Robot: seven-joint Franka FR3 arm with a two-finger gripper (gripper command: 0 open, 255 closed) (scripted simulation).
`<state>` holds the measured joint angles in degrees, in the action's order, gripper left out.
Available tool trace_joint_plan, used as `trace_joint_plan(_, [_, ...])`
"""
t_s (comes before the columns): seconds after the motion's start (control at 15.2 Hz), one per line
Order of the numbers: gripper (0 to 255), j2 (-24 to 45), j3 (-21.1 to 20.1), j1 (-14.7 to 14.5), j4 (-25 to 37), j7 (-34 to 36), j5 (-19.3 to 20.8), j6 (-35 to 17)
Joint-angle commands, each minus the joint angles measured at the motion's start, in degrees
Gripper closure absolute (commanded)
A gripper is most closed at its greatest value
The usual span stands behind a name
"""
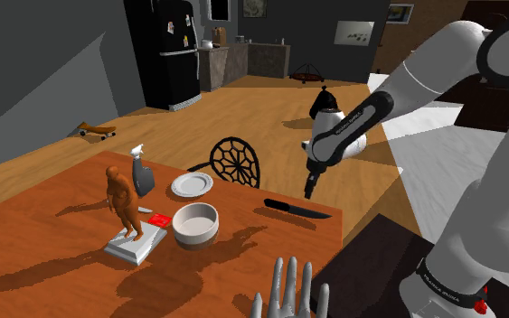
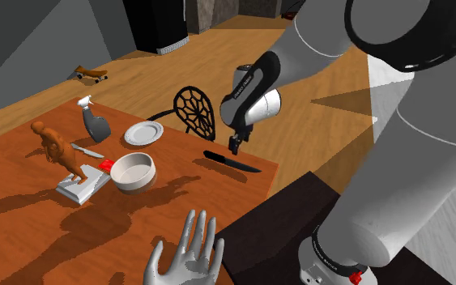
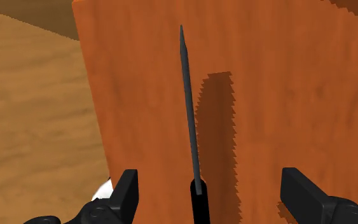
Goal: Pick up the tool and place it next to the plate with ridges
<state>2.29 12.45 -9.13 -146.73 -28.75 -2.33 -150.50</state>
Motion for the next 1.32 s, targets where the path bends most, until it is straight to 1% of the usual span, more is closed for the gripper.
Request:
trace_joint_plan(0.0, [0, 5.59, -0.77, -0.19, 2.12, -3.63, -3.23, -3.16])
trace_joint_plan(0.2, [0, 13.08, -3.12, 0.91, 5.50, -8.55, -7.29, -6.80])
trace_joint_plan(0.33, [0, 17.83, -4.97, 2.01, 8.02, -11.23, -9.18, -8.80])
trace_joint_plan(0.86, [0, 24.31, -7.39, 3.83, 9.76, -12.95, -11.37, -13.58])
trace_joint_plan(1.25, [0, 24.31, -7.40, 3.83, 9.76, -12.95, -11.37, -13.58])
